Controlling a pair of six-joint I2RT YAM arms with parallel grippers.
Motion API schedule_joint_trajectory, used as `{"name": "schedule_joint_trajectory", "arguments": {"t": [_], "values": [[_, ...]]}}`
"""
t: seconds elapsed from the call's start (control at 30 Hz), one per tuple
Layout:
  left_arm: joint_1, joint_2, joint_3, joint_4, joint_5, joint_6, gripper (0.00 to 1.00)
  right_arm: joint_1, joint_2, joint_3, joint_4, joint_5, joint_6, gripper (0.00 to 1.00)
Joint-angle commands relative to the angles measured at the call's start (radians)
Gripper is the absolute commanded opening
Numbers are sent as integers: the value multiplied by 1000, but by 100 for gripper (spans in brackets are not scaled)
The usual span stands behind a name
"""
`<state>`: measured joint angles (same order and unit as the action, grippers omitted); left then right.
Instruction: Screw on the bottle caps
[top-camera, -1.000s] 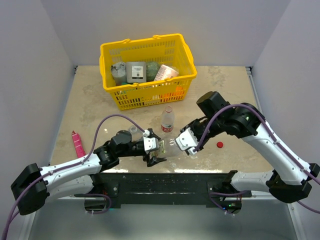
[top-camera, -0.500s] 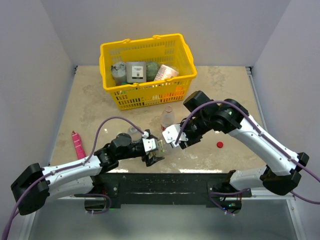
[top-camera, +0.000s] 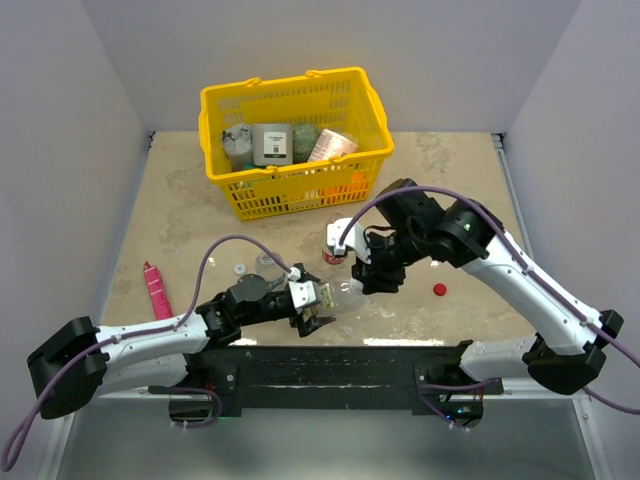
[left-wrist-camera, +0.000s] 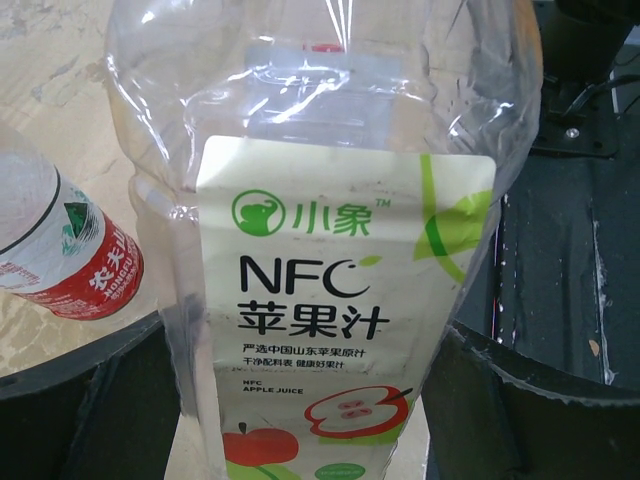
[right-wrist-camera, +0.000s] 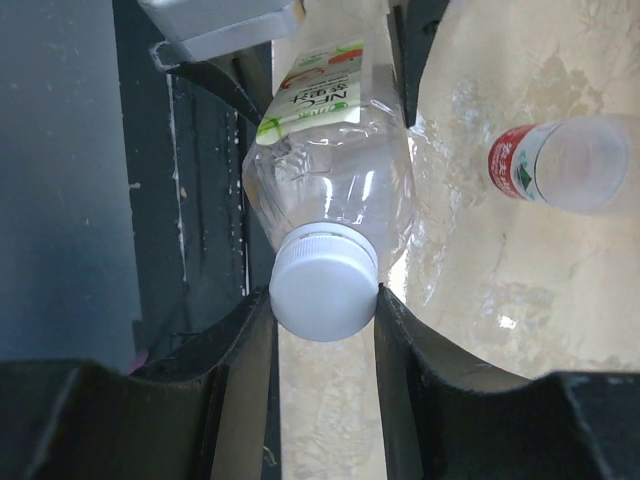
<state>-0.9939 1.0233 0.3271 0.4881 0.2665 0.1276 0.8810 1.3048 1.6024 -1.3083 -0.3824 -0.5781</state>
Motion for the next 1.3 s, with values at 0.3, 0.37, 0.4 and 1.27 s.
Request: {"name": "schedule_joint_trajectory", "arguments": {"t": [0.3,0.37,0.4,1.27], "values": [[18,-29,35,299,-164,-214,0,-91,-72,-30,-19,-6,161,21],[17,-23,43,316,-164,-189,0,-109,-68,-21,-25,-13,165,21],[17,-22,53,323,-167,-184,0,-115,-67,-21,-25,-16,167,22],[15,-40,21,340,-167,-146,0,-174,-7,4,-43,-95,187,25]]}}
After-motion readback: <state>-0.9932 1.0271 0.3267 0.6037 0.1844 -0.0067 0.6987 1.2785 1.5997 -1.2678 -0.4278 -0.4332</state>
